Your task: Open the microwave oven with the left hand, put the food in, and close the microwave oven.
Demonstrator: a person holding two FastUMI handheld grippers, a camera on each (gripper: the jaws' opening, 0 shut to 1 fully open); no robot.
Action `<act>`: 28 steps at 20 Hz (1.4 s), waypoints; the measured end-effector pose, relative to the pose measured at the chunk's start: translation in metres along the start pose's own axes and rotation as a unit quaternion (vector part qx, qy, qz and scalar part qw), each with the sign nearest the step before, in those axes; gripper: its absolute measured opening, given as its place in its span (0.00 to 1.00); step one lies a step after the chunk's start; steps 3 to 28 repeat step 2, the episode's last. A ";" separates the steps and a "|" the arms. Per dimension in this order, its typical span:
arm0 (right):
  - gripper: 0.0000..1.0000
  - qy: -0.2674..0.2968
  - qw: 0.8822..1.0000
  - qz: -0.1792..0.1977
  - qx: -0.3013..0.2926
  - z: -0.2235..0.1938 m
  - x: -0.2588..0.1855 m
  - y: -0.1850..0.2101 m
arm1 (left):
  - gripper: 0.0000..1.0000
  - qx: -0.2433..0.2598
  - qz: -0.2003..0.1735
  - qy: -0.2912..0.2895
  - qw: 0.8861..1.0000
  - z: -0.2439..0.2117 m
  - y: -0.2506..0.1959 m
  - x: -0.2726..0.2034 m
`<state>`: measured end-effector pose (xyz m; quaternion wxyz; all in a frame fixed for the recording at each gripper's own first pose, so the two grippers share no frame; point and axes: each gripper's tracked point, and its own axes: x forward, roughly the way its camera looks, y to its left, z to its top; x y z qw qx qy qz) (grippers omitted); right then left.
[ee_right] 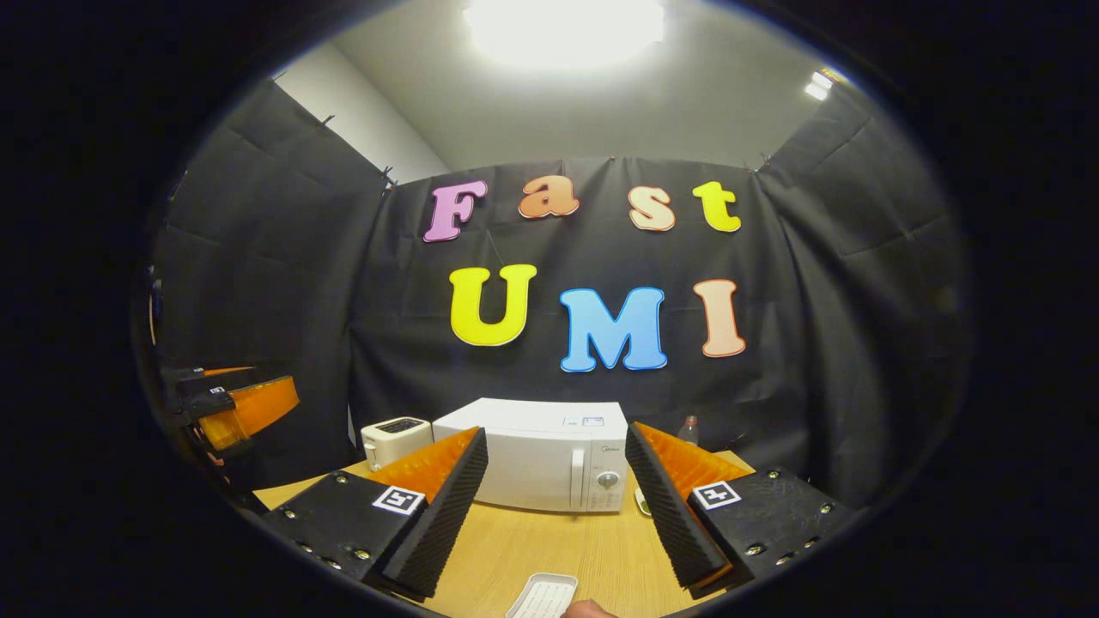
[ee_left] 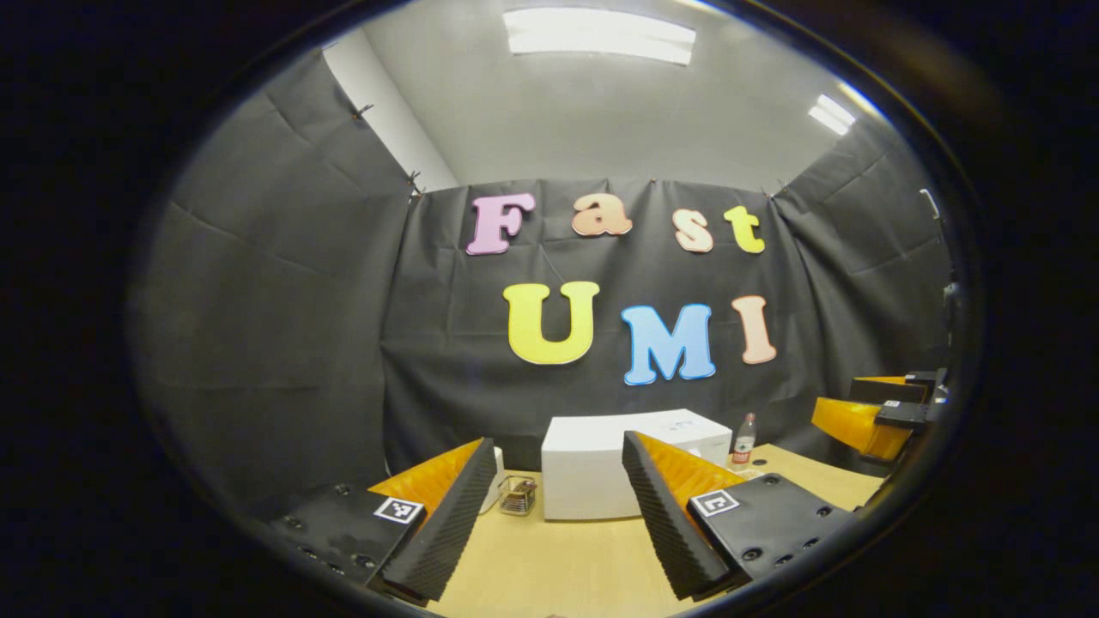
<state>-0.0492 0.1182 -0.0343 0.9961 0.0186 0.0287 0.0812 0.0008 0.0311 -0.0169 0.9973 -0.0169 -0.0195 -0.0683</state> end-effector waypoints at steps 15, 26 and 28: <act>0.97 0.000 1.000 0.002 0.000 0.000 0.000 0.002 | 0.97 0.001 0.001 -0.001 1.000 0.000 0.000 0.000; 0.97 0.000 1.000 0.002 0.000 0.000 0.000 0.002 | 0.97 0.001 0.001 -0.001 1.000 0.000 0.000 0.000; 0.97 0.000 1.000 0.002 0.000 0.000 0.000 0.002 | 0.97 0.001 0.001 -0.001 1.000 0.000 0.000 0.000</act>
